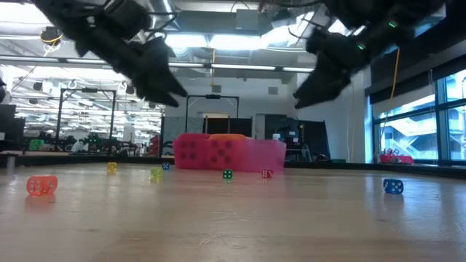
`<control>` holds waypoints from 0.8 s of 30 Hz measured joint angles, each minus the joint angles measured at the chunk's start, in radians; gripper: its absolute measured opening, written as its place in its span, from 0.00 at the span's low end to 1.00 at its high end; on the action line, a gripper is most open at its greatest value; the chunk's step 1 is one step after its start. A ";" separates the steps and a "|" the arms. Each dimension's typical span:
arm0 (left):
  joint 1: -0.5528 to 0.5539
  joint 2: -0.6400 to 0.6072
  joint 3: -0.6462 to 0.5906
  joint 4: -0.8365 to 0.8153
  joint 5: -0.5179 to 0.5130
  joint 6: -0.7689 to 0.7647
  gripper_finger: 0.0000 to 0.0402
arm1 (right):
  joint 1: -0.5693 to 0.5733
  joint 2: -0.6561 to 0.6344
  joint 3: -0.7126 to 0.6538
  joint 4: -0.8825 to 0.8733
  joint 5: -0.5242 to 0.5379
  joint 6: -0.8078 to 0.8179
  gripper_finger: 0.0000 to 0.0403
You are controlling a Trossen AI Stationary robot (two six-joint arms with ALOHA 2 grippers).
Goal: Pick & Place Dice
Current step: Put the top small blue die into the red bin
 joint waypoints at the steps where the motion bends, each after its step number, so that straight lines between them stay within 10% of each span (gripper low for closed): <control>1: -0.008 -0.002 -0.023 0.023 0.000 -0.007 1.00 | 0.009 -0.004 -0.041 0.053 -0.001 0.014 0.99; 13: -0.027 0.009 -0.083 0.106 -0.010 -0.011 1.00 | 0.022 0.044 -0.176 0.362 0.001 0.040 0.99; 24: -0.023 0.014 -0.083 0.070 -0.242 -0.048 1.00 | 0.023 0.165 -0.175 0.402 -0.083 0.018 0.93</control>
